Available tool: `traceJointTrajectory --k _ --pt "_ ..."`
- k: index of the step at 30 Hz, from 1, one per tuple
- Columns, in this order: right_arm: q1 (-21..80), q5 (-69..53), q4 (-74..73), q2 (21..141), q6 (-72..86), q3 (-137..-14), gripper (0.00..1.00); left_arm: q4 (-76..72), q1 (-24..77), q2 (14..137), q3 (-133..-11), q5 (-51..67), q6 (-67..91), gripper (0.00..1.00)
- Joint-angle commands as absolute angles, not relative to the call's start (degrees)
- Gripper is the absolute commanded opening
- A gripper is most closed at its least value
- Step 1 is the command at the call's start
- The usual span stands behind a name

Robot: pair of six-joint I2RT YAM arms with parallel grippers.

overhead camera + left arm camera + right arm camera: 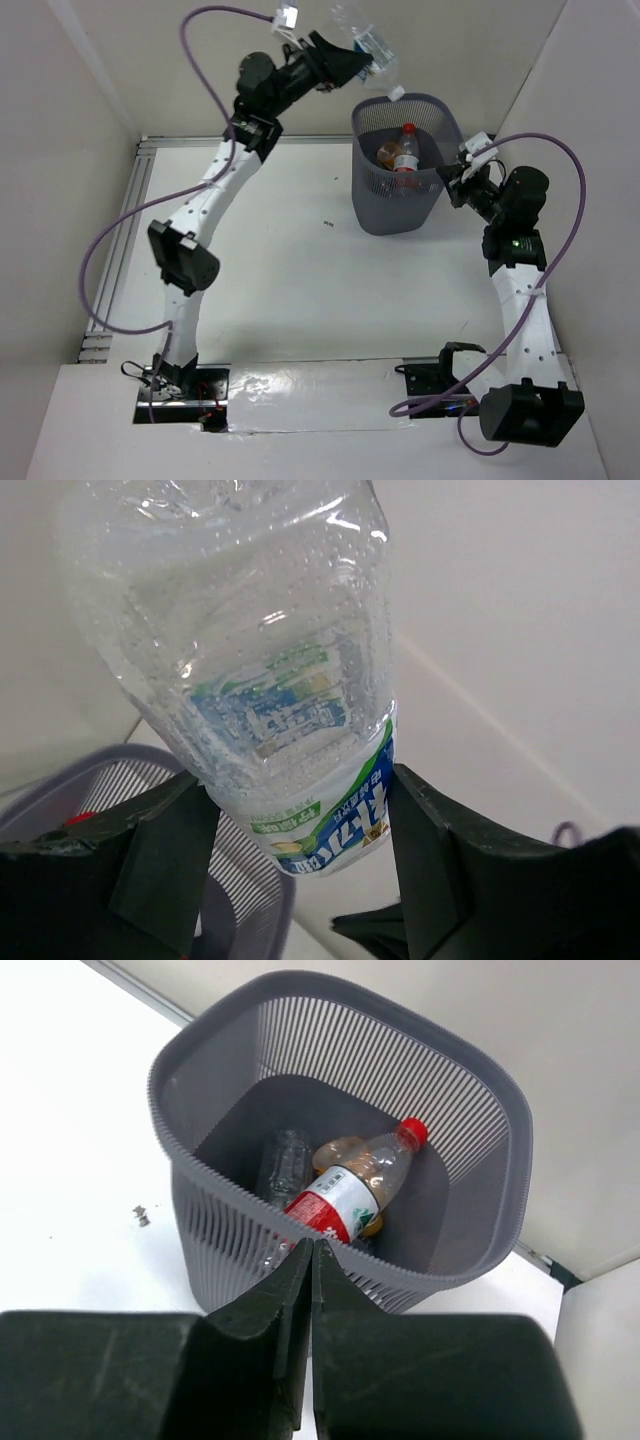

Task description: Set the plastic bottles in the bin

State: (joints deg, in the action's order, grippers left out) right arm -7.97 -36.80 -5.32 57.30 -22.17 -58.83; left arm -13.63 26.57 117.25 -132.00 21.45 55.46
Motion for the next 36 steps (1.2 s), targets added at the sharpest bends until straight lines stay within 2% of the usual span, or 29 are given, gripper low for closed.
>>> traceJointTrajectory --k 1,3,4,5,6,7,8,9,11,19,20,21,22,23,25,26,27,28,30,32,36 --pt "-8.3 -38.2 -5.5 53.4 -22.8 -57.7 0.1 -8.3 29.9 127.2 -141.9 26.2 50.2 0.08" --pt "-8.3 -38.8 -6.1 52.5 -22.8 -57.7 0.18 -6.8 31.4 128.1 -141.9 21.5 45.6 0.18" --pt "-8.3 -38.8 -6.8 51.6 -23.3 -57.7 0.23 -5.6 32.4 127.2 -140.7 15.4 39.6 0.23" --pt "-8.9 -38.8 -7.4 50.9 -23.3 -57.1 0.31 -5.6 34.1 126.5 -138.0 13.6 37.7 0.3" --pt "-8.9 -38.8 -8.1 50.9 -23.3 -57.1 0.46 -6.7 34.1 126.0 -137.1 12.9 36.6 0.44" --pt "-8.9 -38.8 -8.1 50.1 -23.3 -56.5 0.55 -5.9 34.7 126.6 -137.6 12.2 36.0 0.6" --pt "-8.9 -38.8 -8.1 50.1 -23.3 -56.5 0.66 -4.3 34.7 127.4 -140.5 11.6 35.9 0.91" --pt "-8.9 -38.8 -8.1 49.2 -23.3 -55.1 0.75 -1.7 34.7 128.1 -141.6 11.0 35.4 1.0" --pt "-8.9 -38.8 -8.1 48.6 -23.3 -54.6 0.87 -1.7 34.7 127.5 -140.4 11.0 35.4 1.0" --pt "-8.9 -39.5 -13.5 49.9 -22.8 -56.7 1.0 -6.6 34.7 120.8 -138.4 13.9 35.4 1.0" --pt "-8.9 -40.1 -14.3 50.4 -21.5 -57.2 1.0 -6.6 34.1 118.8 -136.3 13.9 35.4 0.97" --pt "-8.9 -40.1 -15.1 50.4 -20.2 -57.7 1.0 -6.6 33.5 113.6 -130.7 13.3 33.5 0.89" --pt "-8.9 -38.6 -15.9 50.4 -18.6 -58.4 1.0 -6.6 33.5 110.5 -126.8 13.3 32.6 0.87" --pt "-8.9 -37.9 -16.7 50.4 -16.6 -58.4 1.0 -7.2 32.7 107.1 -117.3 13.3 30.1 0.83" --pt "-8.9 -35.7 -20.2 50.4 -15.7 -60.3 1.0 -7.7 31.2 95.8 -106.7 12.7 27.3 0.65" --pt "-8.9 -34.5 -21.1 50.4 -14.4 -60.3 1.0 -8.3 30.4 91.9 -101.1 12.7 26.4 0.61" --pt "-8.9 -32.5 -22.2 50.4 -11.9 -61.3 1.0 -9.0 28.3 88.0 -90.4 12.7 25.5 0.58" --pt "-8.9 -31.4 -23.4 50.4 -11.9 -62.4 1.0 -9.1 27.2 84.2 -85.4 12.7 24.9 0.63" --pt "-8.9 -29.9 -26.8 49.1 -11.3 -62.9 1.0 -7.7 23.7 74.0 -73.5 11.0 23.8 1.0" --pt "-9.4 -29.4 -29.1 47.3 -11.9 -62.2 1.0 -2.5 19.8 65.4 -64.6 9.5 23.8 1.0" --pt "-9.4 -27.0 -30.4 46.5 -12.4 -59.2 1.0 -1.1 15.2 54.1 -52.3 9.0 23.8 1.0"
